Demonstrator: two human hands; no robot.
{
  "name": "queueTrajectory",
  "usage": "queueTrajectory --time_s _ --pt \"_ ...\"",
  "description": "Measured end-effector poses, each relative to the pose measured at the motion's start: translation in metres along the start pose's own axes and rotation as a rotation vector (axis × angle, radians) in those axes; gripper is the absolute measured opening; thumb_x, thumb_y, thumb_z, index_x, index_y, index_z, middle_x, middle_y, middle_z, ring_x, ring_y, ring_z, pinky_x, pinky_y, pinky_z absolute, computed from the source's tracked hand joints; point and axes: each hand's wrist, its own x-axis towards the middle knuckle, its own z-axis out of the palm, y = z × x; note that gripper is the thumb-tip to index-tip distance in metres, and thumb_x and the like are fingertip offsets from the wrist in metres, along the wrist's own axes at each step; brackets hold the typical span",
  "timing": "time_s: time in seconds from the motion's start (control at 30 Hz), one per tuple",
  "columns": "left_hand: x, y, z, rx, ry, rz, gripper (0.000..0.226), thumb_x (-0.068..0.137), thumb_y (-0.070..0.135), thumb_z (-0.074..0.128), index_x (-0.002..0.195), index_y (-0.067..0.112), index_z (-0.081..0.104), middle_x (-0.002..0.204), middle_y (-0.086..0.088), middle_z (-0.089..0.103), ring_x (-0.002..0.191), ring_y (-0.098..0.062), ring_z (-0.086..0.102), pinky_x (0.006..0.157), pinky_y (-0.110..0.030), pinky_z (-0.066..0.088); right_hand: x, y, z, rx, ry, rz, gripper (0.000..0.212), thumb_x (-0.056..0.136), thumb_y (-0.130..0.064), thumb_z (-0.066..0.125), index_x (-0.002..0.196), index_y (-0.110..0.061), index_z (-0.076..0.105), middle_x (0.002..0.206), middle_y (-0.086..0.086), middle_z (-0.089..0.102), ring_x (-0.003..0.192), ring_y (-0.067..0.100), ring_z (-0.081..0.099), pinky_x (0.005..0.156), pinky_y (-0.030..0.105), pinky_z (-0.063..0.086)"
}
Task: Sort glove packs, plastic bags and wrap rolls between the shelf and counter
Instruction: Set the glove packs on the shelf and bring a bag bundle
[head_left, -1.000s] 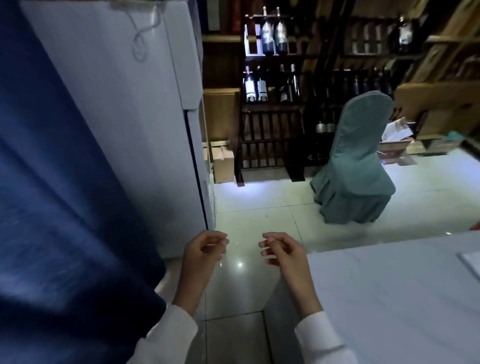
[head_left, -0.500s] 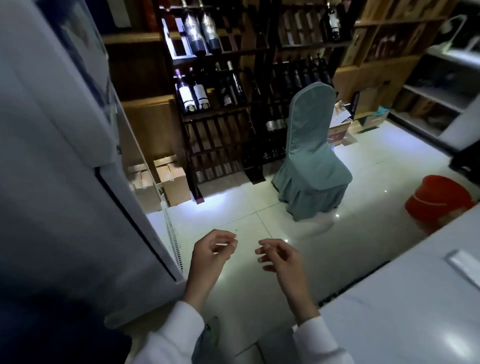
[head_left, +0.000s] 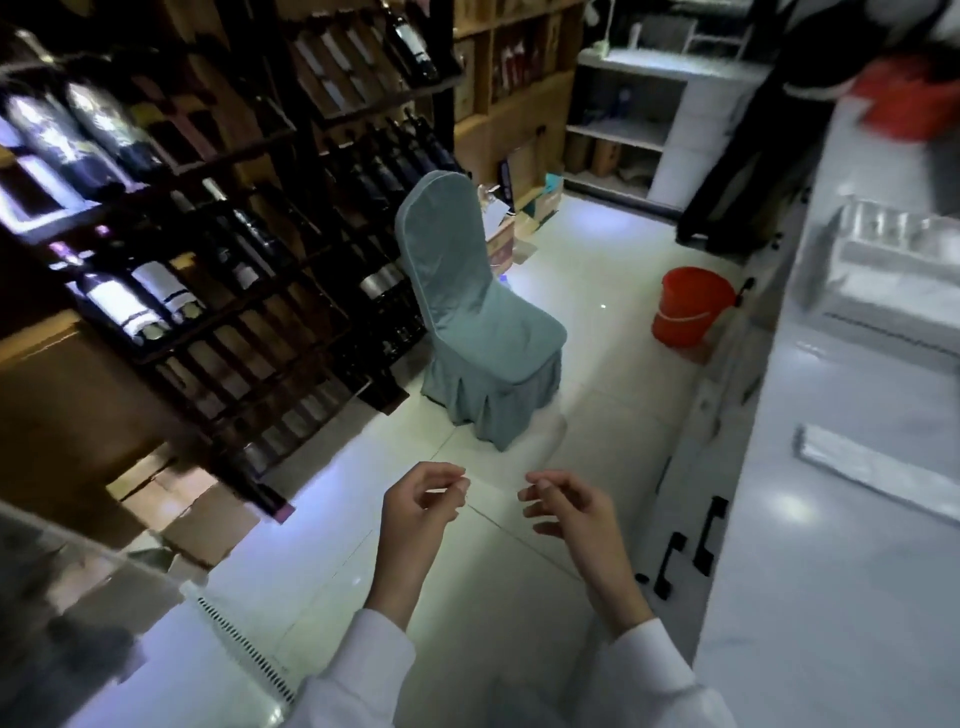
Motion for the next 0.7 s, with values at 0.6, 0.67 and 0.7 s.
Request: queueTrajectory --time_s 0.6,0.67,0.7 --pt "0.225 0.042 0.292 0.176 -0.581 0.02 0.017 0.091 0.006 0.075 0.091 0.023 0.075 0.084 0.006 0.077 0.077 -0.008 0.071 0.068 -0.023 0.058 0.207 -0.051 -0.187 0.133 0.526 -0.052 0.015 0.103 -0.013 0.062 0.103 -0.012 0.077 0.092 0.008 0.079 0.077 0.016 0.072 0.065 0.025 0.056" --pt "0.24 0.048 0.333 0.19 -0.65 0.042 0.02 0.091 0.006 0.074 0.088 0.026 0.076 0.083 0.008 0.077 0.077 -0.007 0.071 0.067 -0.023 0.058 0.219 -0.056 -0.216 0.149 0.596 -0.058 0.015 0.103 -0.013 0.062 0.102 -0.014 0.077 0.092 0.008 0.079 0.077 0.016 0.073 0.065 0.023 0.057" --pt "0.245 0.051 0.353 0.194 -0.684 0.05 0.021 0.091 0.006 0.074 0.087 0.026 0.075 0.082 0.008 0.076 0.077 -0.008 0.071 0.068 -0.025 0.058 0.222 -0.057 -0.229 0.155 0.632 -0.06 0.016 0.103 -0.012 0.062 0.102 -0.014 0.077 0.092 0.008 0.079 0.076 0.016 0.073 0.065 0.023 0.057"
